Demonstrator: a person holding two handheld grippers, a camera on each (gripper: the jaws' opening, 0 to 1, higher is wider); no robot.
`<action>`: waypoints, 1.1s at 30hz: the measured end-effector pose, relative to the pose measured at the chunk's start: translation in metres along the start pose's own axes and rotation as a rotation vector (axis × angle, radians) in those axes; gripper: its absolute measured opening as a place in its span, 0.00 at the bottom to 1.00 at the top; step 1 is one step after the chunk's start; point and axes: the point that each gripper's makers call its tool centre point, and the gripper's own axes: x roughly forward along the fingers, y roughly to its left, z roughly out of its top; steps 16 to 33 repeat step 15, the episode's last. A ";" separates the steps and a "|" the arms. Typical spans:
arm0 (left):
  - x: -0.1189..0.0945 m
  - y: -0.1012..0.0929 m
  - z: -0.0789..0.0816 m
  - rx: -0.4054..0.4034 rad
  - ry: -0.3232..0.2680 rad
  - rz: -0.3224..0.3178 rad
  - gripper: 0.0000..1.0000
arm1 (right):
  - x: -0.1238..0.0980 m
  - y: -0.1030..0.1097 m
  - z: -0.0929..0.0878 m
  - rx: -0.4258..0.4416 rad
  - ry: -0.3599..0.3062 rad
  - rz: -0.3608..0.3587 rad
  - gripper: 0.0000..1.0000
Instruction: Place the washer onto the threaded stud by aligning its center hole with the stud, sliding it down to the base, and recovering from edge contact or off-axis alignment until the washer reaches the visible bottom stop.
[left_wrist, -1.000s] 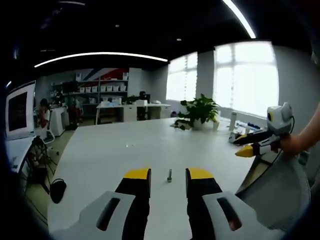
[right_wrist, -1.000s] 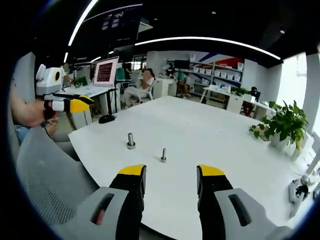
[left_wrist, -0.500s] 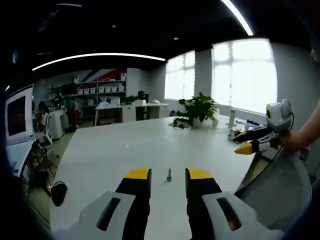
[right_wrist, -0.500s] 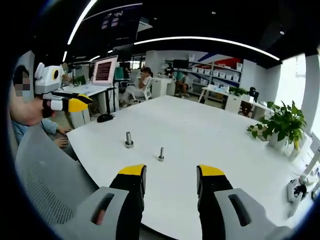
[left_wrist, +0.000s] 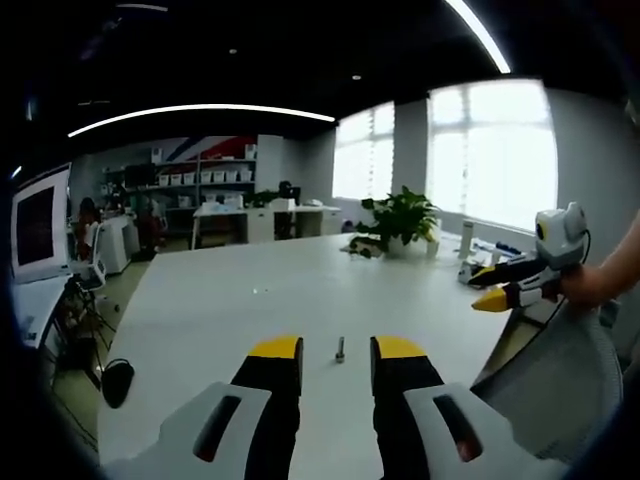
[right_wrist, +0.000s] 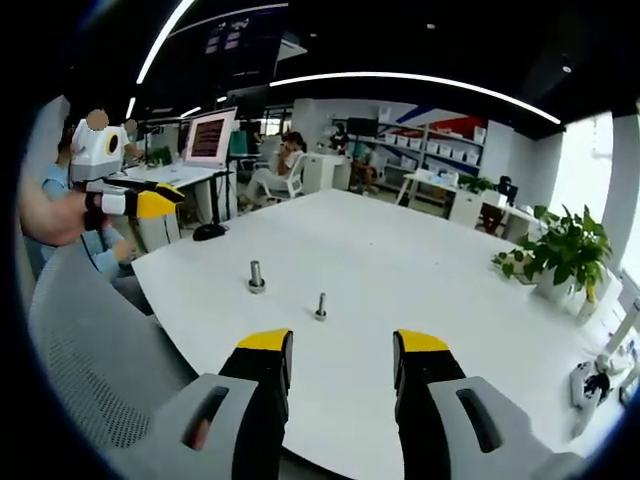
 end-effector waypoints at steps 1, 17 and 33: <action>0.000 0.000 -0.001 0.001 0.002 0.001 0.25 | 0.000 0.000 -0.001 0.000 0.003 -0.002 0.42; 0.002 0.003 -0.004 -0.039 0.011 -0.006 0.24 | 0.001 -0.010 -0.004 0.011 0.009 -0.029 0.42; 0.002 0.003 -0.004 -0.039 0.011 -0.006 0.24 | 0.001 -0.010 -0.004 0.011 0.009 -0.029 0.42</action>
